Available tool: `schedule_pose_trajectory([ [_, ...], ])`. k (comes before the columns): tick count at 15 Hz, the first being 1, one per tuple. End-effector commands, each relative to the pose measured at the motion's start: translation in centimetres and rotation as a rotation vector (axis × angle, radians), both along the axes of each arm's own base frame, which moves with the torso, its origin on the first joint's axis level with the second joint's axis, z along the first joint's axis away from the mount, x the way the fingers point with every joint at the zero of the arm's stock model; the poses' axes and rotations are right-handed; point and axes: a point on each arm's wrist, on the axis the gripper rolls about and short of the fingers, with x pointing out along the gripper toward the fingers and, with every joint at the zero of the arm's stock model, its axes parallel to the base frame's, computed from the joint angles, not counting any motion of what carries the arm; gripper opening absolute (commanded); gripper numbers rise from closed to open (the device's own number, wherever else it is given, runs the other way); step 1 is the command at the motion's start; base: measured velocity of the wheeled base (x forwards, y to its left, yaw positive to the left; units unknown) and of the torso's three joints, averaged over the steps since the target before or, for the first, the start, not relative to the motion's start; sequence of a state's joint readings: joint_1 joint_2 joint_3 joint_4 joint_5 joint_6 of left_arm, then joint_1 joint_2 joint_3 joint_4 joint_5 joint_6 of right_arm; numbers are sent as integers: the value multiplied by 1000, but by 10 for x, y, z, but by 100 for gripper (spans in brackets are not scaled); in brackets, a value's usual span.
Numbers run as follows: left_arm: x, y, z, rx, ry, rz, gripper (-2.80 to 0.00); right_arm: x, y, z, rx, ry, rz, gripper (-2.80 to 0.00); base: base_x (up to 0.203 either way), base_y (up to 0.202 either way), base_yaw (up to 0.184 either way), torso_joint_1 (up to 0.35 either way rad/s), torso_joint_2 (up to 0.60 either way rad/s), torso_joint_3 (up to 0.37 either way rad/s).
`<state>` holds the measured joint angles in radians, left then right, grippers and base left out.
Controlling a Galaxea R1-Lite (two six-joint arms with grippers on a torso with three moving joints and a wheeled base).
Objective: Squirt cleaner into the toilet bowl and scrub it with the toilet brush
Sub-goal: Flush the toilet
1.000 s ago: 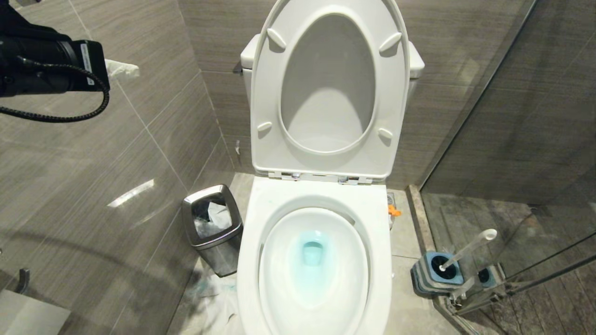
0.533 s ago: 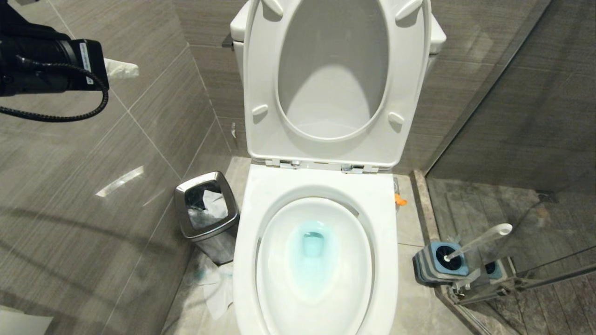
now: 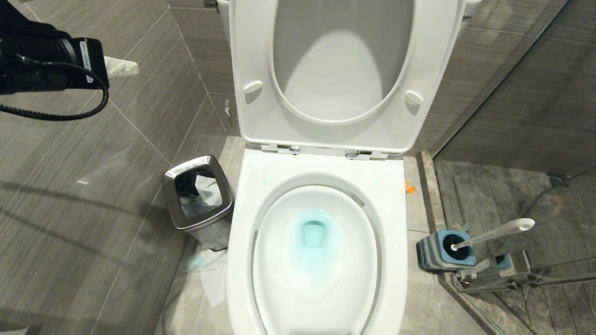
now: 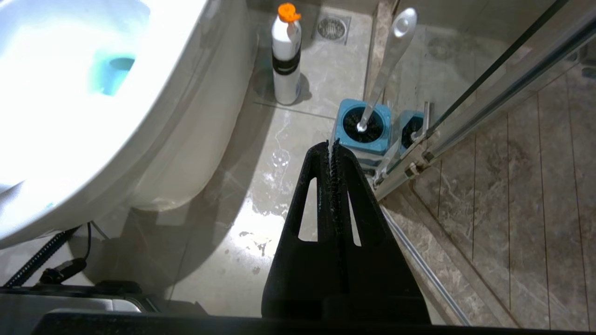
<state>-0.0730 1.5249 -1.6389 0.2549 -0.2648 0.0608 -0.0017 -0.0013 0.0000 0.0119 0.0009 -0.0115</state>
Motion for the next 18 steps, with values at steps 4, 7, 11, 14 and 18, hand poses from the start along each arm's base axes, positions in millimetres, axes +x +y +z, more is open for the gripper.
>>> schedule_pose_trajectory([
  [4, -2, -1, 10, 28, -40, 43, -280, 0, 0, 0, -1, 2, 1, -280, 0, 0, 0, 2, 3, -65],
  [7, 4, 0, 20, 121, -40, 176, -280, 0, 0, 0, -1, 1, 1, -280, 0, 0, 0, 0, 0, 0],
  [11, 16, -2, 27, 83, 13, 189, -280, 0, 0, 0, -1, 2, 1, -280, 0, 0, 0, 0, 0, 0],
  [14, 14, -4, 30, -21, 14, 61, -280, 0, 0, 0, -1, 2, 1, -280, 0, 0, 0, 0, 0, 0],
  [18, 17, -3, 34, -52, -25, 55, -280, 0, 0, 0, -1, 2, 1, -280, 0, 0, 0, 0, 0, 0],
])
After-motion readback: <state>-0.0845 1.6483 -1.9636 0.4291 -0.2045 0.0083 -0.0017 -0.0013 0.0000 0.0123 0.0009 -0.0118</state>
